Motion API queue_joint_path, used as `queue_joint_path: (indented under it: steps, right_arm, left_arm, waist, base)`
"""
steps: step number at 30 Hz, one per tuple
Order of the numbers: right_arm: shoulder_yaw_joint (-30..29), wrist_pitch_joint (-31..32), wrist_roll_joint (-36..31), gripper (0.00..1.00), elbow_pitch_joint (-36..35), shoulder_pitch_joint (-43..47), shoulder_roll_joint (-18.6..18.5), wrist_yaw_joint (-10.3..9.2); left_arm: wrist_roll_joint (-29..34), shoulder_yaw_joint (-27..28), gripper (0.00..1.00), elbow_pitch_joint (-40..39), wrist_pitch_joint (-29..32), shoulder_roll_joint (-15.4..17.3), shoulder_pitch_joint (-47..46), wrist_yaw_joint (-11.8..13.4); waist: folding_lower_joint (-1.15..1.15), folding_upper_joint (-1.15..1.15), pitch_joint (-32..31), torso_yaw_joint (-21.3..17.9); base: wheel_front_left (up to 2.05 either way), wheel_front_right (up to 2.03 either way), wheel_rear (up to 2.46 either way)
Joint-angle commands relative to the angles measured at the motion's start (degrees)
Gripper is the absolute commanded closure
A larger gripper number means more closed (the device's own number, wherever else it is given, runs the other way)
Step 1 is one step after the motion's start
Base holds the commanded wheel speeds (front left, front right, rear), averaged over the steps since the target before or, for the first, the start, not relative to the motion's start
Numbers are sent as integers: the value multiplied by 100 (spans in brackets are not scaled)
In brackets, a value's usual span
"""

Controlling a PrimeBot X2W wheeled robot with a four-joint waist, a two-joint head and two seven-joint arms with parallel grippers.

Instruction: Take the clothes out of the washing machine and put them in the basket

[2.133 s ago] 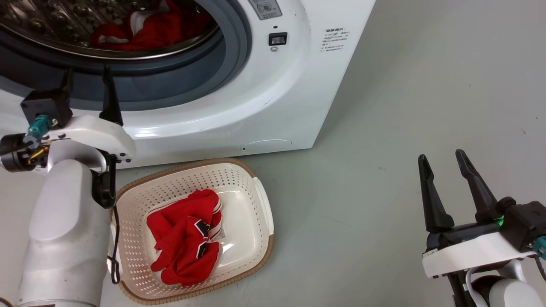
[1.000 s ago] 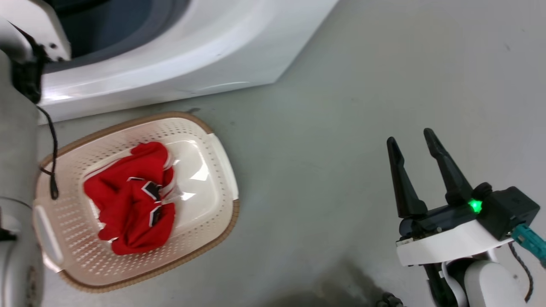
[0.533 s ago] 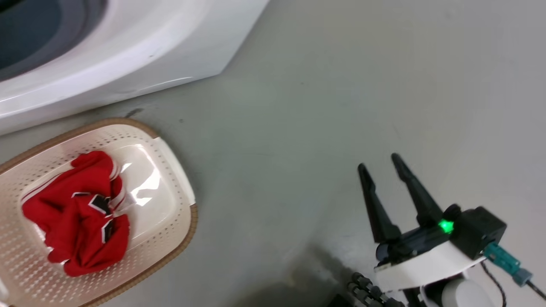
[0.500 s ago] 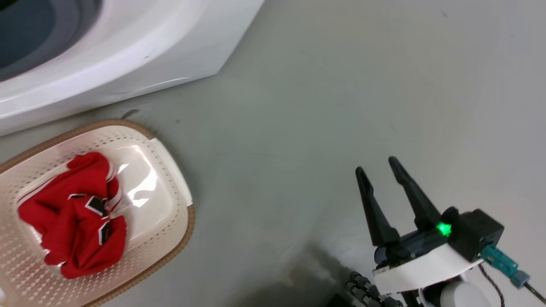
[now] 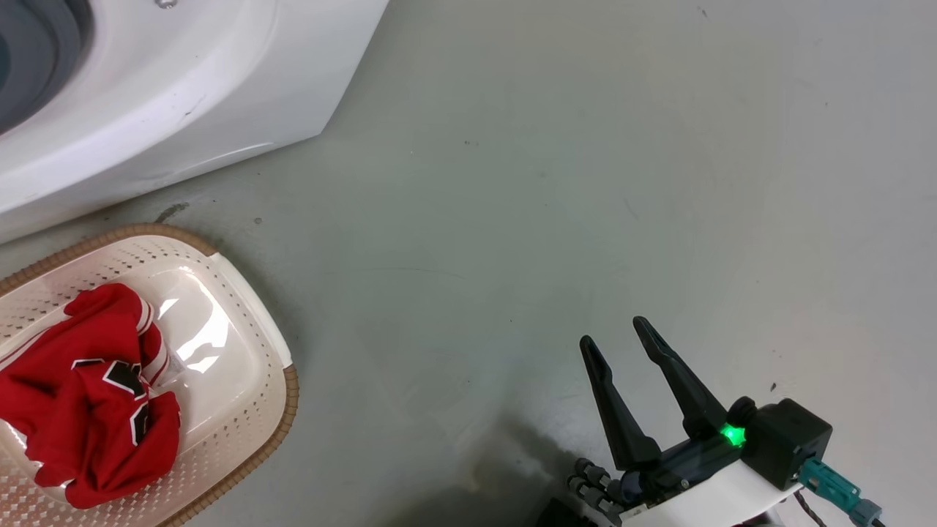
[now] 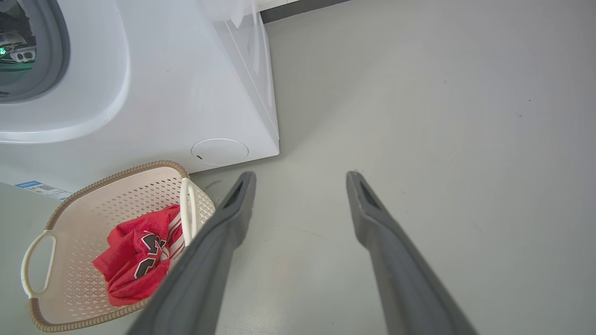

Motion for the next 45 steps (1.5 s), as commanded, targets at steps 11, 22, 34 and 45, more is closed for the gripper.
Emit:
queue_joint_path:
  steps: [11,22,34,45]
  right_arm:
    - [27,14,119,0,-9,-78,8,-2]
    - [-163,22,45,0,79,-308,6,-2]
    - [-670,259,-192,0,155,-210,2,-2]
    - [-1098,579,-333,0,6,261,3,-2]
  left_arm:
    - [-48,84,100,-1086,-688,110,562,433]
    - [-361,246,100,-1632,-2383,-319,1391,649]
    - [-1121,510,100,-886,-4055,-1191,2746,214]
    - [-1188,652,100,-1338,-4420,-1618,3987,-157]
  waist:
    - [0,0,-77,-7]
    - [0,0,-652,310]
    - [0,0,-2120,890]
    - [0,0,-3278,1334]
  base:
    - [0,0,0]
    - [0,0,0]
    - [0,0,0]
    - [0,0,0]
